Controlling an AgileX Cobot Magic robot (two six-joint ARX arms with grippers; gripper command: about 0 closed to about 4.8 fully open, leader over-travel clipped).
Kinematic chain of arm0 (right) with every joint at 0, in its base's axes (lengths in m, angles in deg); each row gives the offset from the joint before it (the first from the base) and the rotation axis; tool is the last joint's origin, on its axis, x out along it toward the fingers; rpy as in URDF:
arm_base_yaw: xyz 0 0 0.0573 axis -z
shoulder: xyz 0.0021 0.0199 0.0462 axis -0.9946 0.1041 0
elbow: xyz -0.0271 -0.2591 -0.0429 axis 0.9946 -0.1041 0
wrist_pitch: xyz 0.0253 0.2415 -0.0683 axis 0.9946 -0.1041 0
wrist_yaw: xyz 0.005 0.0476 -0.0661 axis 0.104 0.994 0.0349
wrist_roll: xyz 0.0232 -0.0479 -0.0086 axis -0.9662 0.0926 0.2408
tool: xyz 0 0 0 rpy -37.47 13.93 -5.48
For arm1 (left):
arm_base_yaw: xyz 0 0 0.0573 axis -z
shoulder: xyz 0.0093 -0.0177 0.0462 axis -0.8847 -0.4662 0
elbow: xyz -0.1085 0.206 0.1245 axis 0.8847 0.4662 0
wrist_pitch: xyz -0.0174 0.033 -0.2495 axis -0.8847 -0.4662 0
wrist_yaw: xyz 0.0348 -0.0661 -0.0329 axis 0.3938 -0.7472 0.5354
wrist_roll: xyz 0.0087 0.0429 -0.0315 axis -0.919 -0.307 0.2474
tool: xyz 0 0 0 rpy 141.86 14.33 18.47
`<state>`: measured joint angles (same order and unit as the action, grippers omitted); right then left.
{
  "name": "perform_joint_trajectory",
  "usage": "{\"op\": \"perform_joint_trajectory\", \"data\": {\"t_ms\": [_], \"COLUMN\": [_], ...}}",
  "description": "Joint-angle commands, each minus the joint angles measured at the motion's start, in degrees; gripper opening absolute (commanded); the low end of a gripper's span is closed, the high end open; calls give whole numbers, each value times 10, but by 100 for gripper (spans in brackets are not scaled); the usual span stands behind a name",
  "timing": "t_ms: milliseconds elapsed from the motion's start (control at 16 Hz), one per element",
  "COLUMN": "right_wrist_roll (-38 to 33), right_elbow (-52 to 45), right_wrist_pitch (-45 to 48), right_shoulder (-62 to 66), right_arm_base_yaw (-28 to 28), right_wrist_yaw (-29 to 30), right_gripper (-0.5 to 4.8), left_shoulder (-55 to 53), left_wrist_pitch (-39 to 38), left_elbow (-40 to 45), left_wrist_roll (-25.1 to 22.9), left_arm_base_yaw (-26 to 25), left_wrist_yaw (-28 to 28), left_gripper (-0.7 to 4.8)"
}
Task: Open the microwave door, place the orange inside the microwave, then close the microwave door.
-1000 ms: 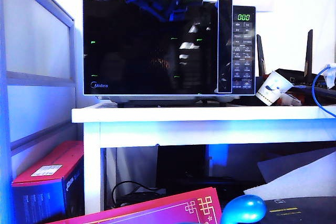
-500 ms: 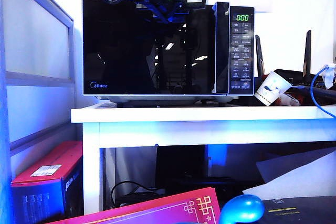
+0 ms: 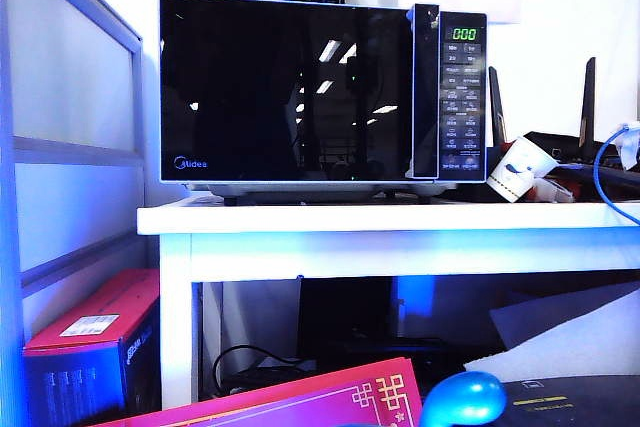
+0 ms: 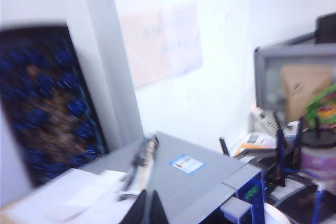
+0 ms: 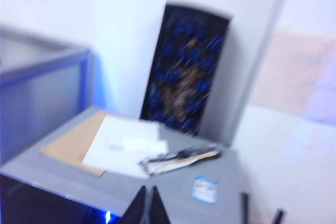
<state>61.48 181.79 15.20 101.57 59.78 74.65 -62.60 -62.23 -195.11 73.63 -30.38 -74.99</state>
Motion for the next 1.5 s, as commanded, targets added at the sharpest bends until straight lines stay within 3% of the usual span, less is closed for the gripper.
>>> {"op": "perform_joint_trajectory", "data": {"t_ms": [63,313,688,938,1126,1251,1501], "right_wrist_roll": [-5,-5,-6,-52,-50,-48,-49], "right_elbow": [3,3,1,-45,-177,-285,-596], "right_wrist_pitch": [-7,-97,-228,-276,-247,-186,4], "right_shoulder": [-52,-132,-233,-258,-286,-323,-455], "right_arm_base_yaw": [0,0,0,0,0,0,0], "right_wrist_yaw": [0,0,1,73,92,95,127], "right_gripper": [-5,-5,-6,-5,-6,-5,-6], "left_shoulder": [122,296,494,559,568,569,574], "left_wrist_pitch": [-157,-333,-495,-576,-627,-624,-575], "left_elbow": [1,1,2,2,19,55,223], "left_wrist_roll": [2,-4,-3,-1,4,19,26], "left_arm_base_yaw": [-2,-2,-2,-2,-2,-2,-2], "left_wrist_yaw": [-4,-5,-6,-4,-14,-52,-100], "left_gripper": [-5,-5,-5,-5,-5,-5,-5]}}
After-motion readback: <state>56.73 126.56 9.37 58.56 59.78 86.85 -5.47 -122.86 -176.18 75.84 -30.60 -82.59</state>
